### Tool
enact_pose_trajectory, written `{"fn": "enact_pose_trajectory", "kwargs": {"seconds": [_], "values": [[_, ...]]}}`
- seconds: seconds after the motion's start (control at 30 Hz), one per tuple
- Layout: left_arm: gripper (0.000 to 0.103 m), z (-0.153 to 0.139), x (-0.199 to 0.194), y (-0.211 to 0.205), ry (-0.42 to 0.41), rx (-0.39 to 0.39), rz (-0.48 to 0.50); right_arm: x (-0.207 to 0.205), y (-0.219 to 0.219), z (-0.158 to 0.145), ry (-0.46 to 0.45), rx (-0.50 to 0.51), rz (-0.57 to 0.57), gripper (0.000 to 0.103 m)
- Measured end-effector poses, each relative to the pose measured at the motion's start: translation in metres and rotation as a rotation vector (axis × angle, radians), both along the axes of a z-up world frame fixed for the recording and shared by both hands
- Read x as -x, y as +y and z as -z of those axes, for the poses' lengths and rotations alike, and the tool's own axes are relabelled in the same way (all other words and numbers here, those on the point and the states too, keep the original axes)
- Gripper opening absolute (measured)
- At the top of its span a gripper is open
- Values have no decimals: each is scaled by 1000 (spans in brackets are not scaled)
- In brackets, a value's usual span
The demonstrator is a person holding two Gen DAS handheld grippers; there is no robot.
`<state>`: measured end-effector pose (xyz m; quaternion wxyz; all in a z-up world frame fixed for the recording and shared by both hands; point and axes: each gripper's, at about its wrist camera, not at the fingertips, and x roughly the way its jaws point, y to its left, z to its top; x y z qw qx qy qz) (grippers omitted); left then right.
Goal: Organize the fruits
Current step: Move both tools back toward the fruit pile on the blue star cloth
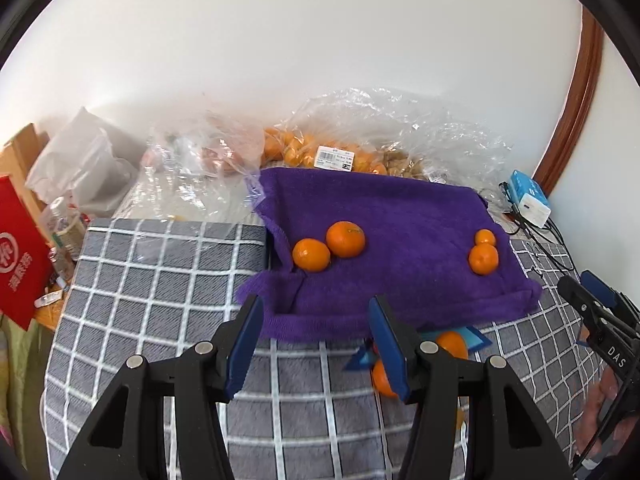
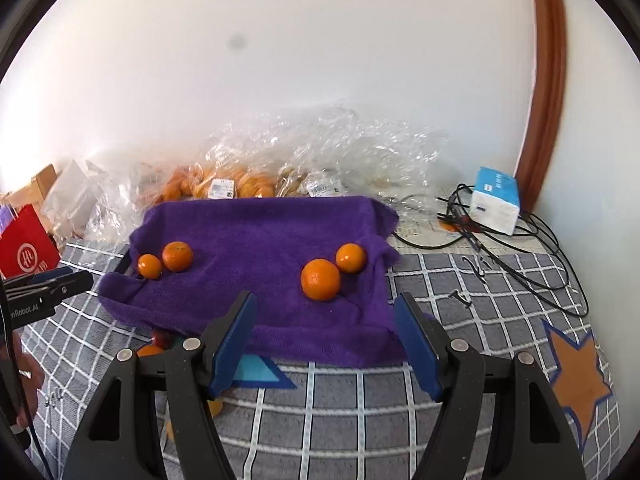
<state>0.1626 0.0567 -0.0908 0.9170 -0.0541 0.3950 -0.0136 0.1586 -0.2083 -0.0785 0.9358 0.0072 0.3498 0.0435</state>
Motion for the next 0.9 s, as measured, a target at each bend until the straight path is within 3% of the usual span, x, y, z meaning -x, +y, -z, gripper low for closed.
{"fn": "enact_pose_trajectory", "kwargs": {"seconds": [0.13,0.27,0.4,0.5,0.63,0.77,0.9], "values": [[53,-6,22,0,6,55,24,14,-5,-1,35,-29,-19,70],[53,-14,44,-6,-31,-1,30,25,-9,1,50,-63,-15,65],[53,-16,61,-2,-33,-3,18,33,-9,6,85,-108,-29,60],[53,-12,67,5,-25,12,-13,38,-3,11,106,-96,-42,54],[53,2,72,14,15,10,-38,45,7,21,118,-64,-63,54],[53,14,76,25,40,40,-47,47,22,36,158,-100,-119,54],[52,23,78,35,51,67,-47,46,44,49,166,-93,-166,42]]}}
